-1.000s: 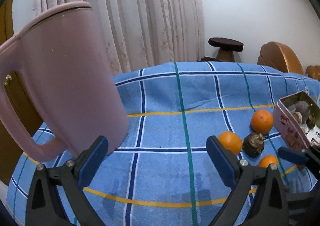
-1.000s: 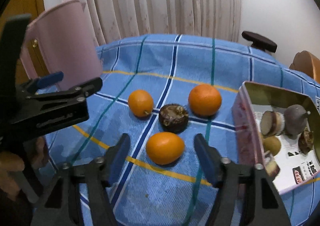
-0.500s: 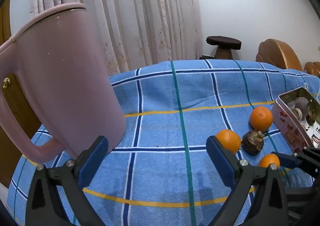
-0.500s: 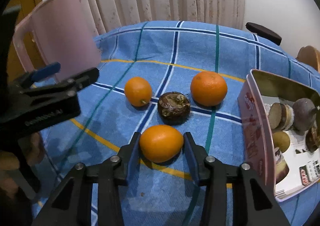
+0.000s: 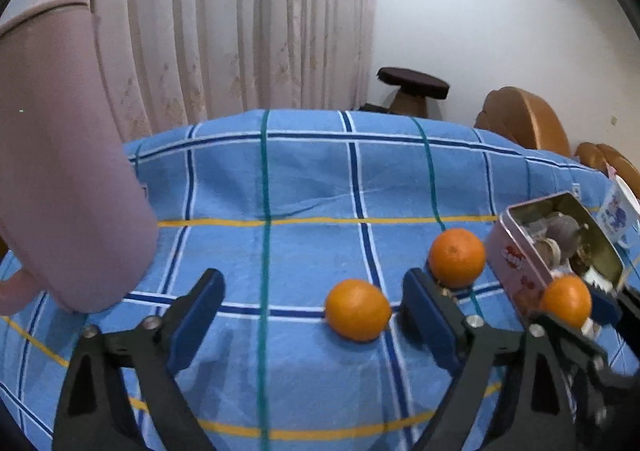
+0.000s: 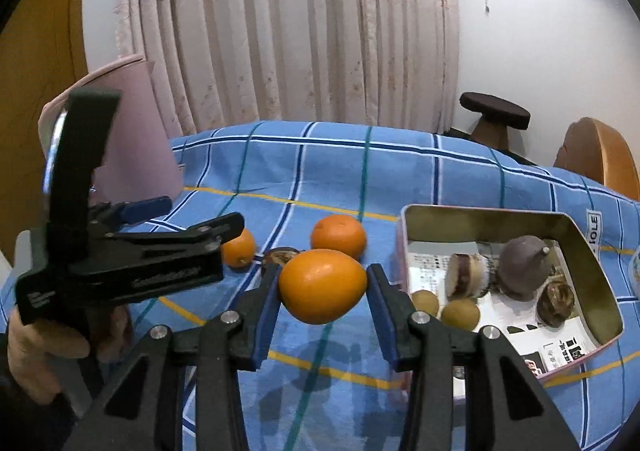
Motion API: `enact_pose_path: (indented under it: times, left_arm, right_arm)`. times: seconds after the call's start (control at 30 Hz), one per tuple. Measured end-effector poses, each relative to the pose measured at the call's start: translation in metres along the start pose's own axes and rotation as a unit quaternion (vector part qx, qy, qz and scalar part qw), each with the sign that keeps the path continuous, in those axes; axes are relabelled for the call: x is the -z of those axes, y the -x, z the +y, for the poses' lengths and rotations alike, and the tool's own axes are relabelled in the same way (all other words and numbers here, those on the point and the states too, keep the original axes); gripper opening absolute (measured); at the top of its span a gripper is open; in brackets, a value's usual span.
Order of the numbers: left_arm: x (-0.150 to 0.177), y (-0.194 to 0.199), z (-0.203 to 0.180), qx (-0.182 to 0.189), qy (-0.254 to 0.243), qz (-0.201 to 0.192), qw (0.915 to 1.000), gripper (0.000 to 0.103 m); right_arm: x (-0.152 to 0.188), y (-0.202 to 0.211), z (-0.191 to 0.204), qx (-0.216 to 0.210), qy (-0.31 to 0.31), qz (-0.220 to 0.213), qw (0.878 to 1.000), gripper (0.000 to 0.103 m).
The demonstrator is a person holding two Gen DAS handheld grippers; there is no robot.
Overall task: Organize fruits
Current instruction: 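Grasp an orange with the right gripper while the left grasps another orange, then carry both oranges over the tin box and lower them in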
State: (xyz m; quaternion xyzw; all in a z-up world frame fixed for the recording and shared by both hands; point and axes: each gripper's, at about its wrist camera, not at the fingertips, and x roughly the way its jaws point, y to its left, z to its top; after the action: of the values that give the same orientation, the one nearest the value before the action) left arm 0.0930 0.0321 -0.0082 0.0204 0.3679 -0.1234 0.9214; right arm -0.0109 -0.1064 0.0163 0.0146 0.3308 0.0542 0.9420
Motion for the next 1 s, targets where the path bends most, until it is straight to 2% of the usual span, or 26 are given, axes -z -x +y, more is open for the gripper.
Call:
enact_pose_path:
  times: [0.13,0.23,0.3,0.4,0.47,0.5,0.6,0.7,0.77,0.9,1.0]
  left_arm:
    - [-0.003,-0.026,0.001,-0.001,0.052,0.052,0.9973,0.072]
    - [-0.001,-0.039,0.0,0.011,0.075,0.074,0.9944,0.071]
    - [0.0,-0.039,-0.006,0.0,0.063,0.068,0.9957,0.068]
    - [0.003,-0.04,-0.013,0.012,0.048,0.066,0.9966,0.054]
    - [0.005,-0.039,-0.016,0.01,0.043,0.064,0.997,0.049]
    - [0.005,-0.039,-0.016,0.02,0.044,0.062,0.9969,0.038]
    - [0.006,-0.039,-0.014,0.036,0.053,0.06,0.9961,0.038]
    - [0.008,-0.031,-0.014,0.016,0.046,0.05,0.9976,0.037]
    - [0.01,-0.022,-0.017,0.004,0.035,0.029,0.999,0.037]
    - [0.013,0.001,-0.03,-0.046,0.001,-0.021,0.9987,0.037]
    - [0.014,0.015,-0.037,-0.055,-0.007,-0.053,0.9971,0.037]
  right_arm:
    - [-0.002,0.001,-0.008,0.002,-0.005,-0.002,1.0,0.045]
    - [-0.003,0.002,-0.013,0.001,-0.013,-0.001,1.0,0.045]
    - [-0.003,0.001,-0.015,-0.002,-0.016,0.001,1.0,0.045]
    - [-0.003,0.001,-0.014,-0.004,-0.017,0.001,1.0,0.045]
    - [-0.003,0.0,-0.013,-0.002,-0.016,0.001,1.0,0.045]
    - [-0.003,-0.003,-0.013,-0.003,-0.016,0.003,1.0,0.045]
    - [-0.002,-0.004,-0.012,-0.002,-0.015,0.005,1.0,0.045]
    - [-0.002,-0.005,-0.011,0.0,-0.015,0.003,1.0,0.045]
    - [-0.002,-0.004,-0.012,0.002,-0.014,-0.003,1.0,0.045]
    - [-0.003,0.001,-0.013,0.0,-0.017,-0.017,1.0,0.045]
    - [-0.005,0.007,-0.015,0.003,-0.017,-0.029,0.999,0.045]
